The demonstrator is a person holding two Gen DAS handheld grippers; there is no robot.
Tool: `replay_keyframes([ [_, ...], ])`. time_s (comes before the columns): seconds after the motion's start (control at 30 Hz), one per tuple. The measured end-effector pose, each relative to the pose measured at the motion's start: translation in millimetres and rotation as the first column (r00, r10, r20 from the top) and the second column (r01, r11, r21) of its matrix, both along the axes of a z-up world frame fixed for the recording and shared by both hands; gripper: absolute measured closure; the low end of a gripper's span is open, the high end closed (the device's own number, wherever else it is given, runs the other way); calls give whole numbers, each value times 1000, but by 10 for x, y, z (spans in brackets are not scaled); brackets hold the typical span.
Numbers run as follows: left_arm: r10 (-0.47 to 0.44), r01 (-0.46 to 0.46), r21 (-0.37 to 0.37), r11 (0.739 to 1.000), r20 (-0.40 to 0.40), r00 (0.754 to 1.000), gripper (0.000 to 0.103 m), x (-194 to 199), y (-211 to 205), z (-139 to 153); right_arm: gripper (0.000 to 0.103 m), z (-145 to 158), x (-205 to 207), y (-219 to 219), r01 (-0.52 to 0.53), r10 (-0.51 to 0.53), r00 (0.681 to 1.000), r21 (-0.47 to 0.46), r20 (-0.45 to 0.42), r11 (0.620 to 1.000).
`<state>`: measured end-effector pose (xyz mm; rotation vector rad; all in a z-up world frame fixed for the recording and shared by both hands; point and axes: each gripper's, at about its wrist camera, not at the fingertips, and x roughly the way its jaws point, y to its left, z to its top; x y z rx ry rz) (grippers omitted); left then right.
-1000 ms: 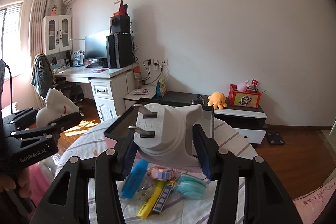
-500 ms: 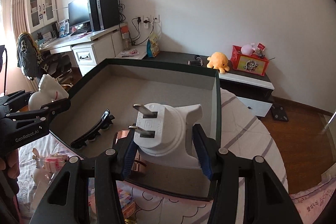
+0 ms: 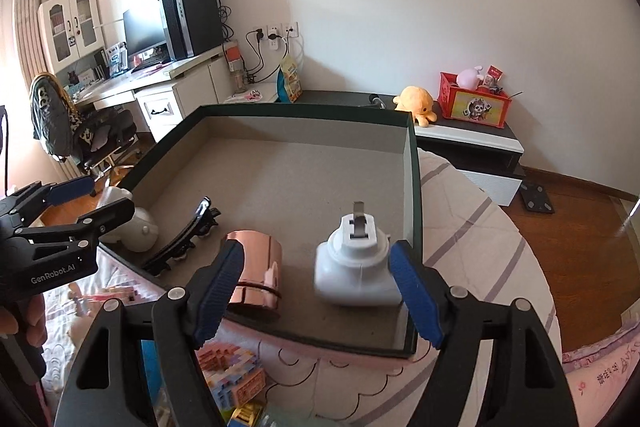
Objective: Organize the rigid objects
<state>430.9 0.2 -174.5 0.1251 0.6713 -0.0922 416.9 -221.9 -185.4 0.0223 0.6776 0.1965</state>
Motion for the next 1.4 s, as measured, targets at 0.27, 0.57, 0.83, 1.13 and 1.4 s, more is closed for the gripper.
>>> replay_keyframes([
  [0.27, 49, -38, -58, 998, 200, 979, 6, -1221, 150, 496, 21, 523, -1118, 246, -33, 21, 985, 64, 171, 997],
  [0.57, 86, -62, -77, 995, 367, 926, 0, -2416, 95, 936, 0, 904, -2224, 504, 16, -34, 944, 57, 329, 998],
  [0.83, 106, -65, -107, 992, 447, 888, 0, -3016, 129, 1161, 0, 1093, -2838, 552, 36, -55, 911, 53, 408, 998],
  [1.13, 104, -62, -105, 993, 471, 876, 0, -3240, 94, 1224, 0, 1200, -3138, 524, 48, -68, 891, 56, 449, 997],
  [1.4, 97, -53, -108, 993, 456, 885, 0, -3173, 78, 1167, 0, 1187, -3138, 522, 59, -73, 890, 47, 450, 997],
])
